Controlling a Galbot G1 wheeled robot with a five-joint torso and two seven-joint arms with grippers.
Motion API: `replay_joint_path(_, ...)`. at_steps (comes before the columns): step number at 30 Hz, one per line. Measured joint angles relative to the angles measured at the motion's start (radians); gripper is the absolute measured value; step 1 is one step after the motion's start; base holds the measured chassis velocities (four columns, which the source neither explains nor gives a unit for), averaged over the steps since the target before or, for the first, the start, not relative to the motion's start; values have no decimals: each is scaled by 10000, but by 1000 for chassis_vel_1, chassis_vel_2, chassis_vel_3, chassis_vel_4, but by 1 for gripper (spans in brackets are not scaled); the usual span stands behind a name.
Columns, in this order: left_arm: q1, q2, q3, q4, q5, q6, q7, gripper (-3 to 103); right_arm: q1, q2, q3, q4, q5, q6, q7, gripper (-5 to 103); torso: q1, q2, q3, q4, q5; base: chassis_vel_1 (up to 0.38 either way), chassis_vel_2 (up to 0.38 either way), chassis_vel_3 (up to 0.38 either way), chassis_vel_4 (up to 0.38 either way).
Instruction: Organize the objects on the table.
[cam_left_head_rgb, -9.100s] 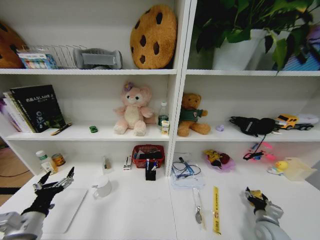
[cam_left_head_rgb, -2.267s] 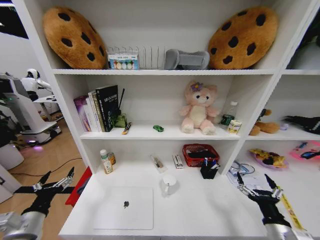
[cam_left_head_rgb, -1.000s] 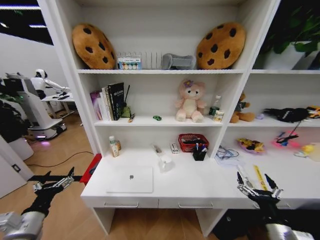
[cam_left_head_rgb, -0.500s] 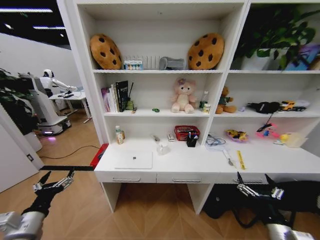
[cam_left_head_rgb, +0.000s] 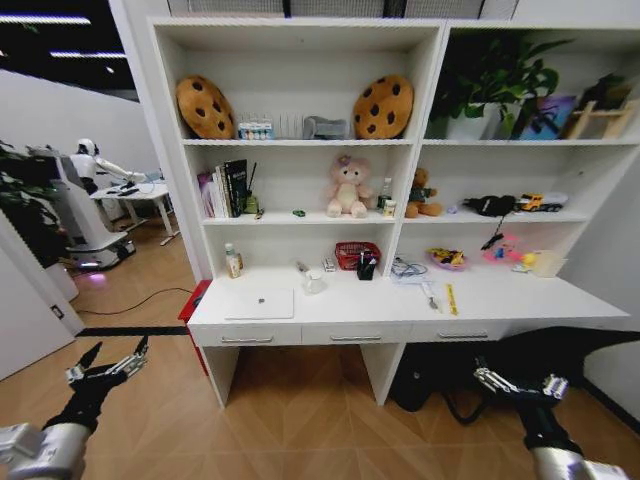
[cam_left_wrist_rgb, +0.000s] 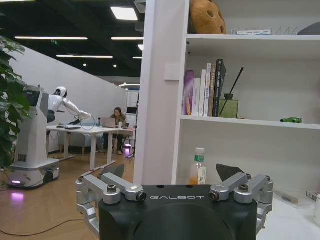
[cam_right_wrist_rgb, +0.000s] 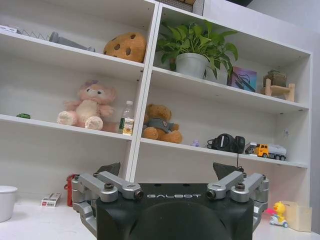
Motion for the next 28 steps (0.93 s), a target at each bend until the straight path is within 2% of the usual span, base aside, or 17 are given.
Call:
replay_joint_path(3, 0, 0, 0, 0, 0, 0, 0, 100, -1, 0, 0, 0, 0, 0, 0, 100, -3, 1, -2, -9, -2, 2, 18, 18, -13)
replay_joint_path(8, 0, -1, 0, 0, 0, 0, 0, 100, -4, 0, 0, 0, 0, 0, 0, 100, -8, 4, -3, -2, -1, 0, 0, 0, 0)
replay_joint_path(28, 0, 0, 0, 0, 0, 1, 0, 100, -5, 0, 0, 0, 0, 0, 0, 100, -8, 4, -3, -4, 0, 0, 0, 0, 0)
